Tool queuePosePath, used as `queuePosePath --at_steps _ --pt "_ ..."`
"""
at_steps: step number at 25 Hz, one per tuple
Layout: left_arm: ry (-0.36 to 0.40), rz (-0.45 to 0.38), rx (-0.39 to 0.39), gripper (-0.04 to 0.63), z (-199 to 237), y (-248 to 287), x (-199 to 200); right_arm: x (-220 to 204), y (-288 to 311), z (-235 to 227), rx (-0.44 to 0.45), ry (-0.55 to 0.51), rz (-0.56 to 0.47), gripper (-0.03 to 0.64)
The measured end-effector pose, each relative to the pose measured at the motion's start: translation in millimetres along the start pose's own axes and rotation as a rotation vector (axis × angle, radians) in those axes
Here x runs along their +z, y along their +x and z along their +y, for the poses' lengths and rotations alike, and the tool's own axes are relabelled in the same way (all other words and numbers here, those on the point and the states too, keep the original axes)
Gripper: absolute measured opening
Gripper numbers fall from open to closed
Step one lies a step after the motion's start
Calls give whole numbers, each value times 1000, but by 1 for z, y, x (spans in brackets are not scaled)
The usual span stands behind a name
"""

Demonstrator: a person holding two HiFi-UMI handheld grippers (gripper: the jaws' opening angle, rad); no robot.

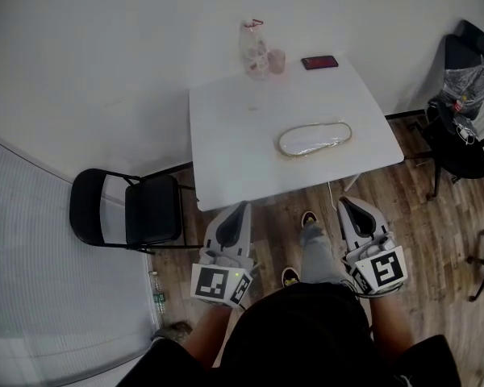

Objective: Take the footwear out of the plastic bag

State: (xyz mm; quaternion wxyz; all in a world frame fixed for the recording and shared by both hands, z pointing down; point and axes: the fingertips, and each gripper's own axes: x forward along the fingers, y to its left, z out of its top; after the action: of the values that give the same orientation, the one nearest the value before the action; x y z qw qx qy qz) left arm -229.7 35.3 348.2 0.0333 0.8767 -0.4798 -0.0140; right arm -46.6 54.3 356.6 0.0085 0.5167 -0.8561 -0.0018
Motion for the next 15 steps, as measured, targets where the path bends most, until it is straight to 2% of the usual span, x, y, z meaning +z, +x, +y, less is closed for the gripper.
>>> queuePosePath --at_steps 15 --pt "-23 21 -34 14 12 44 -8 -16 31 -23 4 17 29 17"
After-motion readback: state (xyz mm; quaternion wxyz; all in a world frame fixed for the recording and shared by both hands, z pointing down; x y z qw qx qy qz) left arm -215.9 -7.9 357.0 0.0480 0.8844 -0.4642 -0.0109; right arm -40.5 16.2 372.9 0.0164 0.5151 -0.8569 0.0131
